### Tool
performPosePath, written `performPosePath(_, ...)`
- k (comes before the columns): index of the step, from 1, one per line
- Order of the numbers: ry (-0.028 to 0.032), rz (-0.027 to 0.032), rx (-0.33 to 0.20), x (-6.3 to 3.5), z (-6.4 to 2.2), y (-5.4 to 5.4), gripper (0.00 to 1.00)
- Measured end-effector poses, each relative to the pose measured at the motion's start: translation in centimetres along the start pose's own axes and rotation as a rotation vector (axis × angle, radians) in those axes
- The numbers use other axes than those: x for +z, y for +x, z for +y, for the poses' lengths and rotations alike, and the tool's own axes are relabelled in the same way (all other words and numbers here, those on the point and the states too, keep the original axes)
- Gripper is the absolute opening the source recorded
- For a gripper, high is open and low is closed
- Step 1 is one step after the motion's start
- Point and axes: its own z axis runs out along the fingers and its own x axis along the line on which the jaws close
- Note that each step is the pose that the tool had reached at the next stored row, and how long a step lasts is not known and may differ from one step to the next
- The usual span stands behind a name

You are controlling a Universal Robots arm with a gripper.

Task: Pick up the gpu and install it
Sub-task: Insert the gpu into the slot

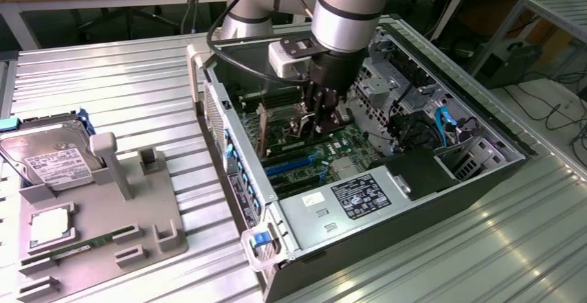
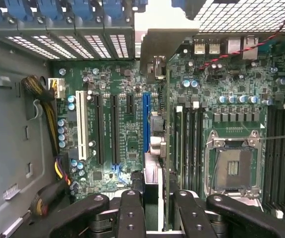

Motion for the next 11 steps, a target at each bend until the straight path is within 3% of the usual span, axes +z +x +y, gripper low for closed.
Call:
performPosePath(8,0.0000,-0.0005,0.000,0.73,0.42,0.51,0.28)
performPosePath(11,0.0058,-0.0005,0.000,1.05,0.47,0.57,0.28)
